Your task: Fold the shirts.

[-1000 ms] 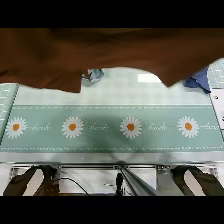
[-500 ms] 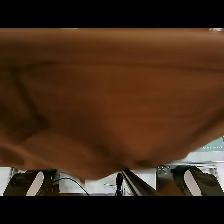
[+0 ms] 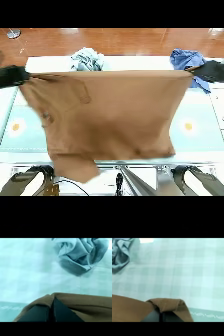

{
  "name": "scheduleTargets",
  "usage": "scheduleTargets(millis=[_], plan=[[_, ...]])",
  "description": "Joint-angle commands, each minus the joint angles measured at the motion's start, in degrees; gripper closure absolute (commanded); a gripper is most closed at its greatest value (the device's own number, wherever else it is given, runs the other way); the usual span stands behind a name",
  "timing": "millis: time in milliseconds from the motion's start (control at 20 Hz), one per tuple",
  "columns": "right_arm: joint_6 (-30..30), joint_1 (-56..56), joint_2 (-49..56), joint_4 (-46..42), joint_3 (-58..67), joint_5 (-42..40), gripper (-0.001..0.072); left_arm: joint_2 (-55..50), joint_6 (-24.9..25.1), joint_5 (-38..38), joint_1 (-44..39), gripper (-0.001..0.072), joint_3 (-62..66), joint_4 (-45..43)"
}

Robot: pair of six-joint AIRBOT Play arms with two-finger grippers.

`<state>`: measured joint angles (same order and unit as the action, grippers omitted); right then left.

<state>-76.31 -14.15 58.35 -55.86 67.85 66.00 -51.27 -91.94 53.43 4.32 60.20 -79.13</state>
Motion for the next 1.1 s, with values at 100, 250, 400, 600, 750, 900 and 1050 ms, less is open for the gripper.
scheduleTargets(millis=[100,250,400,600,750,900,1050], plan=[[2.3,0.0,25.6,11.0,7.0,-11.5,0.0693,-20.2,-0.8,-15.1,0.0,0.0677,0.6,12.5],[0.6,0.0,35.1,13.6,16.6,-9.1,0.0693,-27.6,-0.8,-13.7,-0.1,0.0677,3.9,19.8],[-1.0,-0.2,39.2,12.3,22.0,-4.8,0.0693,-28.7,0.1,-11.0,0.0,0.0677,4.1,22.0],[-1.0,-0.1,39.5,0.7,22.2,2.5,0.0692,-28.5,7.3,0.9,-0.3,0.0677,2.5,18.8],[-1.4,0.0,40.4,-5.8,20.0,8.1,0.0692,-28.5,7.3,4.3,-0.3,0.0677,-1.3,15.8],[-1.5,0.0,40.8,-7.1,16.1,8.0,0.0692,-28.9,7.3,4.3,-0.7,0.0674,-3.7,16.5],[-2.9,0.0,40.8,-7.0,14.7,8.1,0.0082,-29.2,7.8,8.8,-1.6,0.0010,-3.0,16.7]])
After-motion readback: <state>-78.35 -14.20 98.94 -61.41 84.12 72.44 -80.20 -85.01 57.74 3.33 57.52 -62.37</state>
